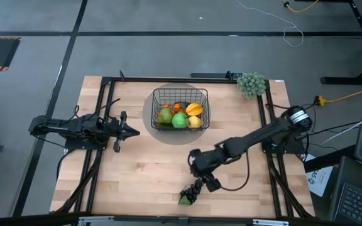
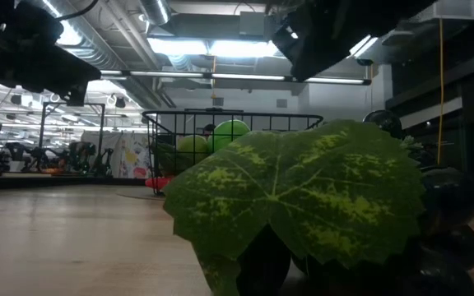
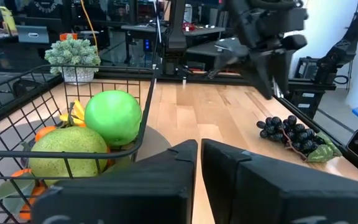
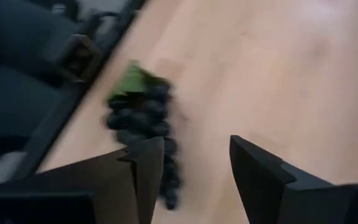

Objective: Build produce basket
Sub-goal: Put the black grapes into the wire basket

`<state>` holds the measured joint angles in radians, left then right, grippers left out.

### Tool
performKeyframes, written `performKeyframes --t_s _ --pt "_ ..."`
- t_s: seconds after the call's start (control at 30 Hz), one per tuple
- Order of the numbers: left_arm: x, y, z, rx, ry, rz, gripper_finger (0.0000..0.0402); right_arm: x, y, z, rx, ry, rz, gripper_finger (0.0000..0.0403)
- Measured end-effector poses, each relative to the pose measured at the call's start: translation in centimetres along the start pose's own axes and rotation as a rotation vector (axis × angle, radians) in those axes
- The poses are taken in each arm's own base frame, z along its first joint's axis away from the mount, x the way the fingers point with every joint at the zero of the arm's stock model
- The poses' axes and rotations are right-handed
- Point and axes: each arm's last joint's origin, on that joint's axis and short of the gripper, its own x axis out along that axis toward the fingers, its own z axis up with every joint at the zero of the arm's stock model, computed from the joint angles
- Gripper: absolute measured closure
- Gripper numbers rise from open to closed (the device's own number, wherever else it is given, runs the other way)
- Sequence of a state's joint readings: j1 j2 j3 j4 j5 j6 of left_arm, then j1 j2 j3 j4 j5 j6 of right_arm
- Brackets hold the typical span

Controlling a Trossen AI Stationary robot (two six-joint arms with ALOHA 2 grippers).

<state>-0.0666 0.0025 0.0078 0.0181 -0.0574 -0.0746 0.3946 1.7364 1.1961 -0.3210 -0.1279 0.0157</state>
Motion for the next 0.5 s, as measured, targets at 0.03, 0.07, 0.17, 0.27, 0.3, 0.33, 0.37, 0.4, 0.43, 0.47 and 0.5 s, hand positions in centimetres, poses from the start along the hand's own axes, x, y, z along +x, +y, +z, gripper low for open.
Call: performKeyframes --t_s 0.03,0.07,0.17,0.27,0.3,0.33,0.37,0.4,0.43,0.47,0.5 --pt "0.0 0.0 0.0 0.000 0.000 0.000 0.0390 0.2 0.1 0.3 0.002 0.009 0.042 0.0229" --pt "0.0 0.0 0.0 0.000 0.000 0.000 0.0392 0.5 0.2 0.5 0.002 0.008 0.080 0.0229" --pt "0.0 0.0 0.0 0.000 0.000 0.000 0.0396 1.5 0.2 0.7 0.007 0.024 0.147 0.0227" --pt "0.0 0.0 0.0 0.000 0.000 0.000 0.0400 2.6 0.2 0.4 0.036 0.056 0.192 0.0217" --pt "0.0 0.0 0.0 0.000 0.000 0.000 0.0401 3.0 0.2 0.1 0.044 0.070 0.199 0.0213" --pt "0.0 0.0 0.0 0.000 0.000 0.000 0.0401 3.4 0.1 -0.1 0.050 0.083 0.203 0.0208" --pt "0.0 0.0 0.0 0.000 0.000 0.000 0.0401 3.8 0.1 -0.3 0.053 0.100 0.204 0.0203" --pt "0.0 0.0 0.0 0.000 0.000 0.000 0.0400 4.2 0.1 -0.6 0.055 0.114 0.204 0.0197" --pt "0.0 0.0 0.0 0.000 0.000 0.000 0.0398 4.6 0.1 -0.7 0.055 0.120 0.205 0.0192" --pt "0.0 0.0 0.0 0.000 0.000 0.000 0.0396 5.1 0.1 -1.0 0.055 0.129 0.206 0.0187" --pt "0.0 0.0 0.0 0.000 0.000 0.000 0.0395 5.5 0.2 -1.2 0.056 0.141 0.206 0.0182"
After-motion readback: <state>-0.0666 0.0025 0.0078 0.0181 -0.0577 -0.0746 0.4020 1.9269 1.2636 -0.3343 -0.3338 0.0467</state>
